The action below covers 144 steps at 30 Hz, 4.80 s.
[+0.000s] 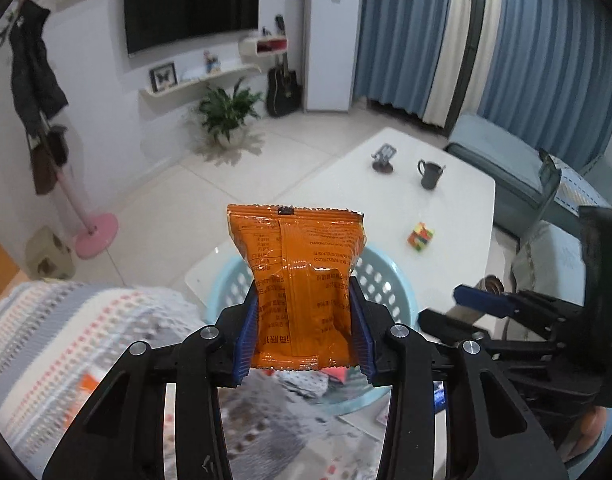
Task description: Collect trash
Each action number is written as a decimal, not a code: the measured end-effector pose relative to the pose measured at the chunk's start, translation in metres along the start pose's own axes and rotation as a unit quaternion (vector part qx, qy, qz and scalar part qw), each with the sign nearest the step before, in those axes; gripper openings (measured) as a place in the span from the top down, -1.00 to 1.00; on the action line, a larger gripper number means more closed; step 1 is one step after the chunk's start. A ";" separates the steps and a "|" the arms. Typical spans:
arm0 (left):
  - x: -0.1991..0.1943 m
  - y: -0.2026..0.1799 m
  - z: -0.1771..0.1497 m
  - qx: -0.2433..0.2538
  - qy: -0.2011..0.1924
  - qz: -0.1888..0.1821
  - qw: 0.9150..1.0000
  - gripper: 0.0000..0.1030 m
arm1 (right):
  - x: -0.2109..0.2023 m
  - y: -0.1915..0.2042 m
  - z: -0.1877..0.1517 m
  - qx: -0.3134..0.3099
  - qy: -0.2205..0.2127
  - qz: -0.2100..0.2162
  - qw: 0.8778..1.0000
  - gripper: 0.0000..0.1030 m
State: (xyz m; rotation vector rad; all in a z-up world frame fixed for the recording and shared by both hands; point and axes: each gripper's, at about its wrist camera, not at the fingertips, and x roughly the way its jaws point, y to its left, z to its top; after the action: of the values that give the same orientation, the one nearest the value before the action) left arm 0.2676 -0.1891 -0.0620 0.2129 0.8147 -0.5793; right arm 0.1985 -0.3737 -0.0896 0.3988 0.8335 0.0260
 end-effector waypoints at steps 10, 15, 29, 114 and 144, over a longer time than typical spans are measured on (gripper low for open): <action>0.049 -0.002 -0.012 -0.018 0.062 -0.014 0.998 0.15 | 0.001 -0.025 -0.004 0.018 0.006 -0.004 1.000 -0.08; 0.060 -0.003 -0.015 -0.027 0.075 -0.019 0.997 -0.04 | 0.001 -0.026 -0.005 0.021 0.008 -0.004 1.000 -0.08; 0.029 0.011 -0.029 -0.063 0.043 -0.018 0.997 -0.46 | -0.011 -0.010 -0.007 0.005 -0.001 0.003 1.000 -0.08; -0.297 0.000 -0.230 -0.206 -0.239 0.288 0.904 -0.85 | -0.155 0.197 -0.148 -0.165 -0.203 0.006 0.965 -0.50; -0.291 -0.004 -0.227 -0.208 -0.227 0.281 0.909 -0.85 | -0.156 0.192 -0.145 -0.158 -0.205 0.002 0.966 -0.53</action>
State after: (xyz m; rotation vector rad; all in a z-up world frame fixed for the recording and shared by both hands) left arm -0.0343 0.0151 -0.0011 -0.0846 0.3736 0.1035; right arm 0.0137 -0.1756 0.0022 0.0951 0.4080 0.0762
